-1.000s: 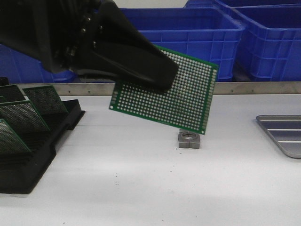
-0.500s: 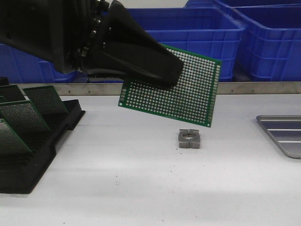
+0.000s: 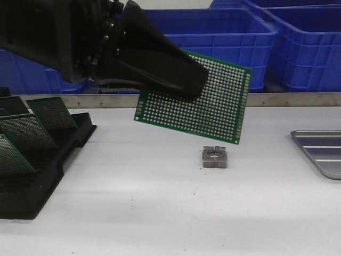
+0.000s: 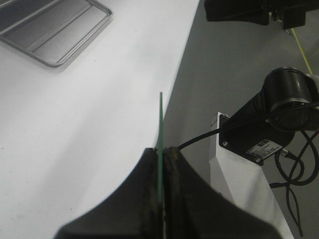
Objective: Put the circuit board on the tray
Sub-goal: 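Lift the board out of the rack and hold it up mid-table, then grasp the board's edge with the right gripper, then open the left gripper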
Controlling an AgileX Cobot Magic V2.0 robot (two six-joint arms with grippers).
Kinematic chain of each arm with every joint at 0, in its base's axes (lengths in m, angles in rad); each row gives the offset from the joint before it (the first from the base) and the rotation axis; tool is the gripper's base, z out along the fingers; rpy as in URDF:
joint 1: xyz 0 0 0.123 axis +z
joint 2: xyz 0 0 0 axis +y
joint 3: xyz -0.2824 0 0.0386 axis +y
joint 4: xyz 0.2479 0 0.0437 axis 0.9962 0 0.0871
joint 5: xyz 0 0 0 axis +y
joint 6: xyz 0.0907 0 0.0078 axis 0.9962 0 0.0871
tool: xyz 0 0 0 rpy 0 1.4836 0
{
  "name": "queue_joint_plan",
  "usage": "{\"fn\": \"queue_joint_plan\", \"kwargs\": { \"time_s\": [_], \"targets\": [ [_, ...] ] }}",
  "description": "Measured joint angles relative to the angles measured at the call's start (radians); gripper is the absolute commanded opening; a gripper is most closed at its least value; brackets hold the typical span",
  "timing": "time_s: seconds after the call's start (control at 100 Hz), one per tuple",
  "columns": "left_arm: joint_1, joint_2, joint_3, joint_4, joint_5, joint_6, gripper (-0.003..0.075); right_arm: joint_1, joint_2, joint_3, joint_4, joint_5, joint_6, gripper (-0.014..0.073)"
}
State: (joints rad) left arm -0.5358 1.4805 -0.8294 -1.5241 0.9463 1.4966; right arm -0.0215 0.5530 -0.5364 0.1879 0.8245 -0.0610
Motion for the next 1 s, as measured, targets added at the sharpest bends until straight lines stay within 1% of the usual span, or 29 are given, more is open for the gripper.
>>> {"fn": "queue_joint_plan", "kwargs": {
  "time_s": [0.03, 0.1, 0.17, 0.33, 0.4, 0.47, 0.52, 0.62, 0.73, 0.84, 1.0],
  "targets": [
    [0.0, 0.0, 0.0, 0.0, 0.0, 0.0, -0.0017, 0.016, 0.019, -0.005, 0.056, -0.002, -0.05, 0.0341],
    [0.0, 0.0, 0.0, 0.0, 0.0, 0.001, -0.0017, 0.052, 0.062, -0.015, 0.172, -0.003, -0.167, 0.0484],
    [0.0, 0.0, 0.0, 0.0, 0.0, 0.001, -0.0017, 0.089, 0.104, -0.022, 0.287, -0.007, -0.299, 0.0555],
    [0.0, 0.0, 0.0, 0.0, 0.0, 0.001, -0.0017, 0.162, 0.219, -0.049, 0.509, 0.004, -0.596, 0.0558],
    [0.0, 0.0, 0.0, 0.0, 0.0, 0.001, -0.0017, 0.182, 0.275, -0.064, 0.595, 0.036, -0.751, 0.0558],
    [0.0, 0.0, 0.0, 0.0, 0.0, 0.001, -0.0017, 0.194, 0.334, -0.079, 0.676, 0.072, -0.875, 0.0558],
    [0.0, 0.0, 0.0, 0.0, 0.0, 0.002, -0.0017, 0.198, 0.382, -0.087, 0.735, 0.094, -0.937, 0.0558],
    [0.0, 0.0, 0.0, 0.0, 0.0, 0.002, -0.0017, 0.202, 0.46, -0.113, 0.81, 0.146, -1.068, 0.0558],
    [0.0, 0.0, 0.0, 0.0, 0.0, 0.002, -0.0017, 0.202, 0.546, -0.141, 0.853, 0.193, -1.148, 0.0558],
    [0.0, 0.0, 0.0, 0.0, 0.0, 0.002, -0.0017, 0.202, 0.626, -0.174, 0.887, 0.241, -1.188, 0.0556],
    [0.0, 0.0, 0.0, 0.0, 0.0, 0.004, -0.0017, 0.232, 0.722, -0.223, 0.921, 0.258, -1.228, 0.0491]
  ]
}}
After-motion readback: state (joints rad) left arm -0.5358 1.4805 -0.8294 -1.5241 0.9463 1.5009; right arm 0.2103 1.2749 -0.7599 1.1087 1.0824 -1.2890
